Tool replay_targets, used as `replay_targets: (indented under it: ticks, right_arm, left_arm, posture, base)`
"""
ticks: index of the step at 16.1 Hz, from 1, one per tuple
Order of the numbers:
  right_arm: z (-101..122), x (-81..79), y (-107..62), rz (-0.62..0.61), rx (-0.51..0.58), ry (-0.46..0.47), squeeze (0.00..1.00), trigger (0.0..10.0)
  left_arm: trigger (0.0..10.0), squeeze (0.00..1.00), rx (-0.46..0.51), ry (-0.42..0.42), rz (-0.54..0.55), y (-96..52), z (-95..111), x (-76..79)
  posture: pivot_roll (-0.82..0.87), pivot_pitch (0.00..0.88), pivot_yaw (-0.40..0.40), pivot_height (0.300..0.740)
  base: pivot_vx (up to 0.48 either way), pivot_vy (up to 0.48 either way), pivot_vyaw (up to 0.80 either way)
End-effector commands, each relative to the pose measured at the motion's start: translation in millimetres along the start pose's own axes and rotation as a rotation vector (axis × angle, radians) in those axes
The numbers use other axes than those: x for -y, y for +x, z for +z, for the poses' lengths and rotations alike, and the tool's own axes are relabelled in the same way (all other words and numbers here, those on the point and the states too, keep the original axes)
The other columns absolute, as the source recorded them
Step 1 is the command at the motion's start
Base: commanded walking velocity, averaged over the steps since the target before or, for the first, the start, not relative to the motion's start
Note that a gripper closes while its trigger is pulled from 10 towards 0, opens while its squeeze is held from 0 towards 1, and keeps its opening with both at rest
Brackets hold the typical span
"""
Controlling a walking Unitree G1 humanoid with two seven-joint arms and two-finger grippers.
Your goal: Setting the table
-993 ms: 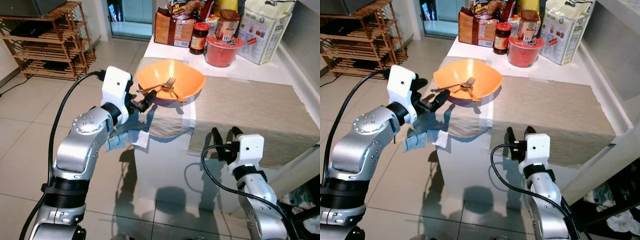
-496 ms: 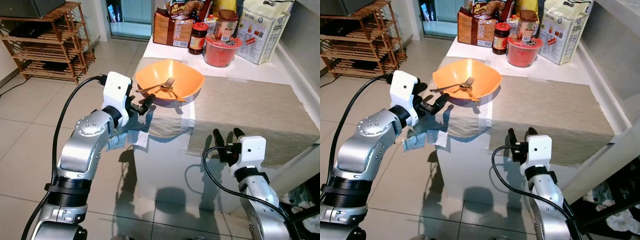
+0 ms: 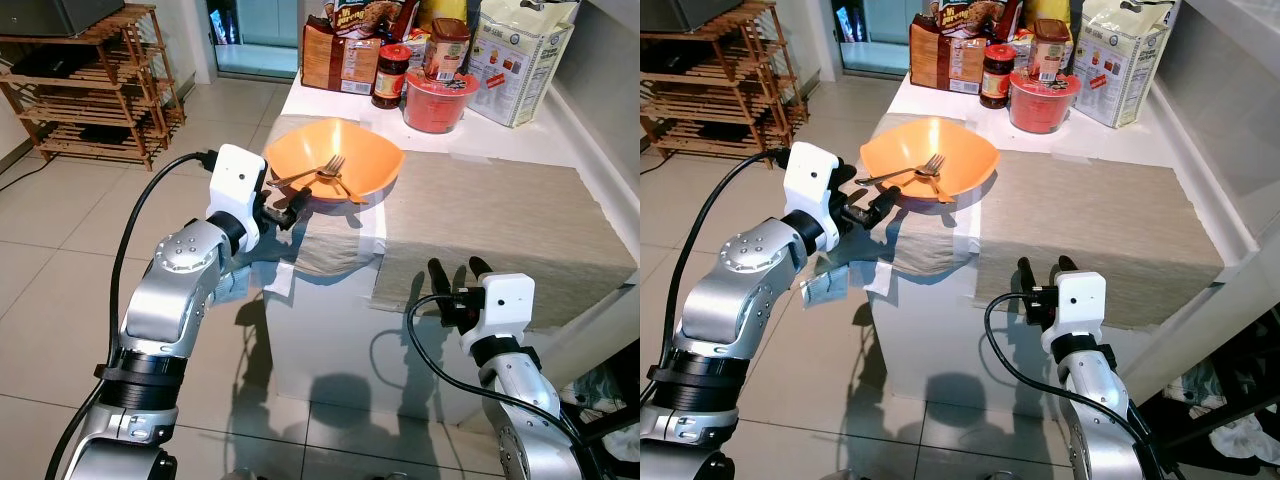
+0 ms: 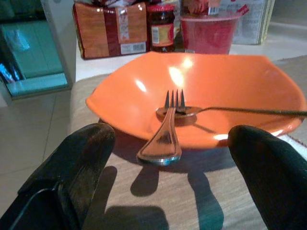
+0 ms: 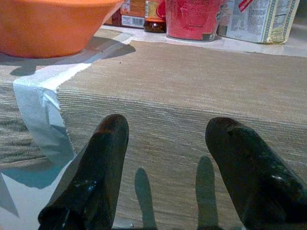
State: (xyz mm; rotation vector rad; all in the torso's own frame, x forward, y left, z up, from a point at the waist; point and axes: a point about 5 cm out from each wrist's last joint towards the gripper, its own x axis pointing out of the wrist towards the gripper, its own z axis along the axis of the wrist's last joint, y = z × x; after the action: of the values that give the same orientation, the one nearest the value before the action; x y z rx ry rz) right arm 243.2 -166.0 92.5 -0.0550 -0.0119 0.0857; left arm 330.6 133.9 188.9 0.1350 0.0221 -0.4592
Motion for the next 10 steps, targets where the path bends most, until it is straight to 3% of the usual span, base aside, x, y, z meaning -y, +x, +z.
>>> replay_targets:
  ticks: [1, 5, 6, 7, 8, 10]
  right_arm:
    - [3.9, 3.4, 0.0, -0.013, 0.009, -0.006, 0.00, 10.0]
    - [3.2, 2.8, 1.1, -0.012, 0.008, -0.006, 0.00, 10.0]
    - [3.3, 2.2, 1.7, -0.010, 0.008, -0.006, 0.00, 10.0]
    - [3.4, 2.1, 1.8, -0.010, 0.008, -0.006, 0.00, 10.0]
    - [3.3, 2.0, 1.7, -0.010, 0.008, -0.006, 0.00, 10.0]
    - [3.1, 1.7, 1.5, -0.011, 0.007, -0.007, 0.00, 10.0]
  left_arm:
    - [10.0, 0.00, 0.003, 0.008, 0.006, 3.2, 1.9, -0.3]
    - [10.0, 0.00, 0.002, 0.016, 0.003, 3.9, 0.9, -0.6]
    - [7.2, 0.00, 0.008, 0.026, 0.010, 4.7, 1.6, -1.7]
    - [0.5, 0.00, 0.010, 0.029, 0.012, 4.8, 1.8, -2.0]
    - [0.0, 0.00, 0.009, 0.027, 0.015, 5.3, 1.7, -2.8]
    - [0.0, 0.00, 0.015, 0.025, 0.018, 5.7, 2.6, -3.5]
  posture:
    - [-0.02, 0.000, 0.000, 0.736]
    - [-0.01, 0.000, 0.004, 0.736]
    - [-0.01, 0.000, 0.005, 0.736]
    - [-0.01, 0.000, 0.005, 0.736]
    - [-0.02, 0.000, 0.006, 0.736]
    - [-0.02, 0.000, 0.006, 0.736]
  base:
    - [0.000, 0.000, 0.00]
    - [0.000, 0.000, 0.00]
    - [0.000, 0.000, 0.00]
    - [0.000, 0.000, 0.00]
    - [0.000, 0.000, 0.00]
    - [0.000, 0.000, 0.00]
